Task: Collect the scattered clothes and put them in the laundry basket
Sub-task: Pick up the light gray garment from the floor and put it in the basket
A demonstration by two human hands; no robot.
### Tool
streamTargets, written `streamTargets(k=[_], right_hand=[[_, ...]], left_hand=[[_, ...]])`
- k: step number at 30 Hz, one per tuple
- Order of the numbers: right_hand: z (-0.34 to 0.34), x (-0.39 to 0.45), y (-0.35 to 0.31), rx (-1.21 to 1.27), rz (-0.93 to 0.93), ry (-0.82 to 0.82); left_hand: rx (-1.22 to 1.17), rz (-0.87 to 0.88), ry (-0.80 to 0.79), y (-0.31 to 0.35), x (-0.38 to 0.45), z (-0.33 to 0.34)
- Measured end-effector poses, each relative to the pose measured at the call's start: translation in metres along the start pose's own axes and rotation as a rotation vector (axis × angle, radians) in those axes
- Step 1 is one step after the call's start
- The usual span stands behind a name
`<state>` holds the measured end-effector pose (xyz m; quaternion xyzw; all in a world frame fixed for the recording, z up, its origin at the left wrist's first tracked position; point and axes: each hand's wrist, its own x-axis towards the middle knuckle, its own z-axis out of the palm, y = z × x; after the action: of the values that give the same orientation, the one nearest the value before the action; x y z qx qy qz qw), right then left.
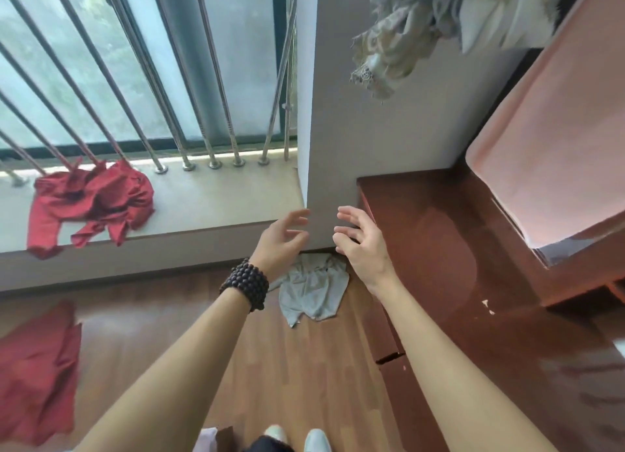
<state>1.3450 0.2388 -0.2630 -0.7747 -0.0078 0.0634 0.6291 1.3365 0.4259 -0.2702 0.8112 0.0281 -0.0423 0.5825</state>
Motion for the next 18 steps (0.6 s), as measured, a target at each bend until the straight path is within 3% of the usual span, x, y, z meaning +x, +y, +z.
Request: streamTargets(k=[9,15,18], right_hand=[[0.061,0.143,0.089,-0.052,0.144,0.051],[0.098,0.239,0.235,-0.118,0.289,0.051],[0.12,0.29,0.345,-0.206,0.318,0.001]], left_hand=[[0.052,-0.1,-0.058,-0.108,0.145,-0.017],[0.218,-0.151,-0.158,-0.237,0.241,0.01],[0.282,-0.191,-0.196,-0.344,0.286,0.037]])
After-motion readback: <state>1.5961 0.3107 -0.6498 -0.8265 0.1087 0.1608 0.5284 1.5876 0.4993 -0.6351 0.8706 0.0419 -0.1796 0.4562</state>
